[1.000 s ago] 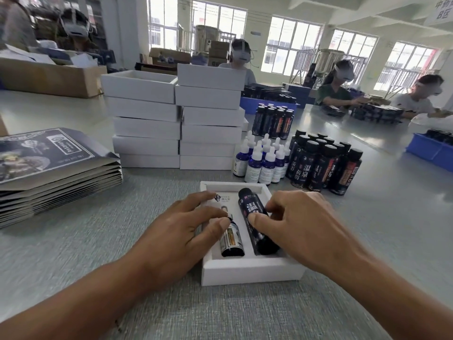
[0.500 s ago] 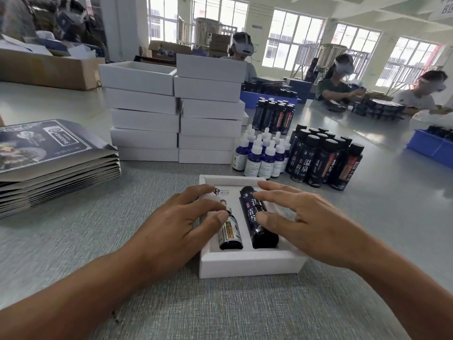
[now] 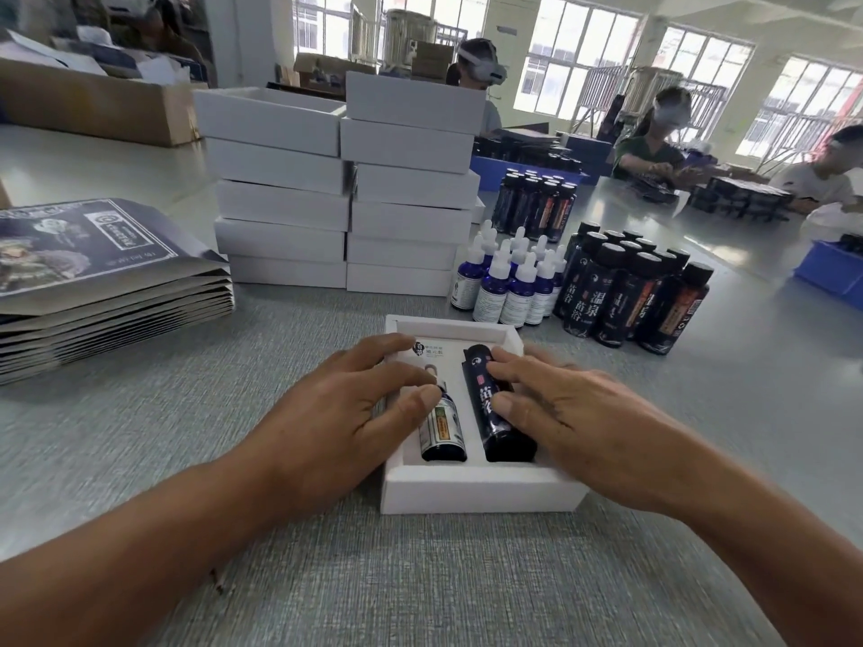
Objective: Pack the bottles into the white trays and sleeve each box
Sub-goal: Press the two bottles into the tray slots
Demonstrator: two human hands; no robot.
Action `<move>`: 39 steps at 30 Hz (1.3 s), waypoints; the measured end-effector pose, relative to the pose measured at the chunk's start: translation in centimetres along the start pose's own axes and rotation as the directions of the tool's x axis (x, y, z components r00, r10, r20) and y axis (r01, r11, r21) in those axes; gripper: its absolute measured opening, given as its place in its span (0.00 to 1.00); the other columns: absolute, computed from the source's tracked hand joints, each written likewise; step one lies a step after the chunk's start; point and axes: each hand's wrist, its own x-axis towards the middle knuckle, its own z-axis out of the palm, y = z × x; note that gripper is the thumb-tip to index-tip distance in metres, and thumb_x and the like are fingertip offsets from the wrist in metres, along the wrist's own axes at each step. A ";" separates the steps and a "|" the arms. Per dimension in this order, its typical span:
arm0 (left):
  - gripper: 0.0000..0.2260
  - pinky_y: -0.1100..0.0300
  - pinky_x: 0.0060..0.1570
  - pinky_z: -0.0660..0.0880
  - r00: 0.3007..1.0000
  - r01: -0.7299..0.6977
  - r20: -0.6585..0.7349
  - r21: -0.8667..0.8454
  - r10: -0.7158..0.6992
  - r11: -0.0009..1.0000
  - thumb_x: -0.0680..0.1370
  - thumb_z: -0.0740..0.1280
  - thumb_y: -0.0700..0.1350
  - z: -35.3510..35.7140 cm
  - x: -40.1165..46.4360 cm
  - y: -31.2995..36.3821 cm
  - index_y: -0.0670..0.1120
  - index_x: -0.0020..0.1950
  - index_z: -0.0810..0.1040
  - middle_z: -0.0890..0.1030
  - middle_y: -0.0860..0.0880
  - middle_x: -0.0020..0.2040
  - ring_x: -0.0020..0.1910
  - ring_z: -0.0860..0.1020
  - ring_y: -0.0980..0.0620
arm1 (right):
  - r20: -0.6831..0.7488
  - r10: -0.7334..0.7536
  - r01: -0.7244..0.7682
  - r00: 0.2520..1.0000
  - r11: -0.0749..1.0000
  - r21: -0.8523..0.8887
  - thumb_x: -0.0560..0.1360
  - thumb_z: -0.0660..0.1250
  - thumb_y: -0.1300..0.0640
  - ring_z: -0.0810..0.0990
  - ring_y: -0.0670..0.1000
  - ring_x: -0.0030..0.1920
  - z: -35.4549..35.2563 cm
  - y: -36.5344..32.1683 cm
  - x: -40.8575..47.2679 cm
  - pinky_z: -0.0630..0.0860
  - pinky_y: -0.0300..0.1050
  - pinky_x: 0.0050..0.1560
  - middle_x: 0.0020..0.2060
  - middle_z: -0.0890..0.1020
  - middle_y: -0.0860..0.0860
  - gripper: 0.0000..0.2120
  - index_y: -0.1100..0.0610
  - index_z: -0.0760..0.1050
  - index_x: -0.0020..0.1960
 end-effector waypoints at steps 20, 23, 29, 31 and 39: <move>0.32 0.58 0.68 0.63 0.999 -0.015 0.042 0.123 0.010 0.992 0.75 0.41 0.74 0.9 -0.3 1.5 0.65 0.69 0.71 0.60 0.66 0.75 0.71 0.63 0.60 | -0.154 0.033 -0.013 0.988 0.992 0.125 0.79 0.59 0.37 0.76 0.41 0.58 -0.1 1.1 -0.9 0.68 0.35 0.51 0.64 0.76 0.38 0.22 0.39 0.68 0.72; 0.33 0.56 0.69 0.65 0.997 -0.061 0.051 0.171 0.054 0.983 0.74 0.37 0.75 1.5 -0.4 1.9 0.67 0.70 0.68 0.59 0.67 0.75 0.71 0.61 0.61 | -0.227 0.098 -0.048 0.969 0.976 0.213 0.80 0.64 0.45 0.77 0.39 0.54 -0.8 2.5 -1.3 0.72 0.41 0.55 0.61 0.79 0.41 0.17 0.40 0.73 0.68; 0.31 0.55 0.68 0.66 0.998 -0.070 0.013 0.163 0.069 0.984 0.75 0.39 0.75 1.9 -0.2 1.5 0.67 0.68 0.70 0.62 0.69 0.73 0.70 0.63 0.62 | -0.215 0.224 -0.140 0.951 0.926 0.350 0.78 0.68 0.50 0.81 0.40 0.51 -1.5 4.1 -1.7 0.80 0.48 0.57 0.57 0.82 0.43 0.15 0.47 0.78 0.64; 0.30 0.55 0.68 0.66 0.997 -0.071 0.002 0.155 0.071 0.985 0.75 0.40 0.74 1.9 -0.2 1.5 0.67 0.67 0.70 0.63 0.68 0.72 0.70 0.63 0.62 | -0.197 0.194 -0.129 0.961 0.944 0.303 0.78 0.68 0.47 0.80 0.37 0.51 -1.1 4.0 -1.6 0.78 0.40 0.54 0.56 0.83 0.42 0.17 0.48 0.77 0.65; 0.29 0.58 0.71 0.62 0.998 -0.051 0.051 0.168 0.043 0.984 0.78 0.41 0.71 2.1 0.3 2.0 0.65 0.71 0.67 0.58 0.66 0.76 0.74 0.61 0.62 | -0.253 0.184 -0.148 0.950 0.977 0.157 0.79 0.67 0.50 0.81 0.46 0.50 -0.9 3.0 -2.0 0.77 0.49 0.56 0.53 0.84 0.47 0.13 0.51 0.79 0.62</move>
